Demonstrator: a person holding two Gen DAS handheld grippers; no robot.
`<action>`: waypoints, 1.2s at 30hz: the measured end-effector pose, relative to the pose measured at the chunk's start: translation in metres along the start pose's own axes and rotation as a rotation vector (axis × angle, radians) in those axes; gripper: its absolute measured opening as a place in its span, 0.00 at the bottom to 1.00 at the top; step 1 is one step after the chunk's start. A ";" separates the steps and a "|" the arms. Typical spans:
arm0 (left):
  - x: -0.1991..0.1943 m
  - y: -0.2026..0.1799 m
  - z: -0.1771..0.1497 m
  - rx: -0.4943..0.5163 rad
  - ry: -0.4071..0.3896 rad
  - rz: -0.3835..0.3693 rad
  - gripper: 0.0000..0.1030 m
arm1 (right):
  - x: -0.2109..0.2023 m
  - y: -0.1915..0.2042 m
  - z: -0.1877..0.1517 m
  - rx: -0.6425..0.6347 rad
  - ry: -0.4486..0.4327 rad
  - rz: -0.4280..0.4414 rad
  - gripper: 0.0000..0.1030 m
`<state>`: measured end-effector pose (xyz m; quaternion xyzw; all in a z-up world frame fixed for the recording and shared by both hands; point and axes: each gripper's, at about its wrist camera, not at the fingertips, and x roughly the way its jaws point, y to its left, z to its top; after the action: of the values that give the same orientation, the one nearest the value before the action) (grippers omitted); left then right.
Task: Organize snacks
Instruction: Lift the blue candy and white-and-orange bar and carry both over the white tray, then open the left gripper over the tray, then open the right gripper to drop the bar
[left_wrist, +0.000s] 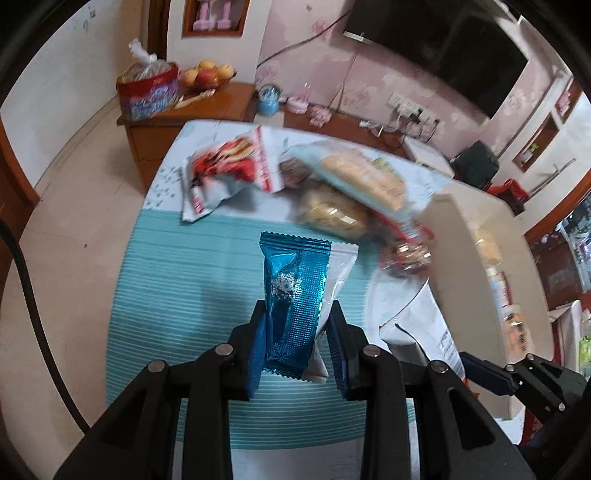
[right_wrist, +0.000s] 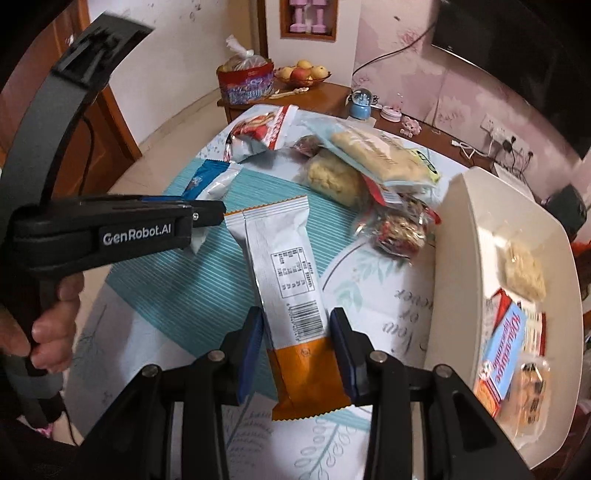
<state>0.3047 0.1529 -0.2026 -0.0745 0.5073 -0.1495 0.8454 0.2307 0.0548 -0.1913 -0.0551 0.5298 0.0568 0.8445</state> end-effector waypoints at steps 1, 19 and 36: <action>-0.003 -0.005 -0.001 -0.003 -0.015 -0.014 0.28 | -0.005 -0.005 -0.002 0.013 -0.004 0.005 0.36; -0.036 -0.127 -0.008 0.025 -0.201 -0.176 0.28 | -0.080 -0.097 -0.041 0.092 -0.110 0.117 0.37; -0.010 -0.224 -0.023 0.036 -0.174 -0.192 0.29 | -0.097 -0.186 -0.077 0.097 -0.123 0.096 0.37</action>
<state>0.2400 -0.0541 -0.1430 -0.1202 0.4201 -0.2318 0.8691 0.1491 -0.1443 -0.1309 0.0150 0.4812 0.0746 0.8733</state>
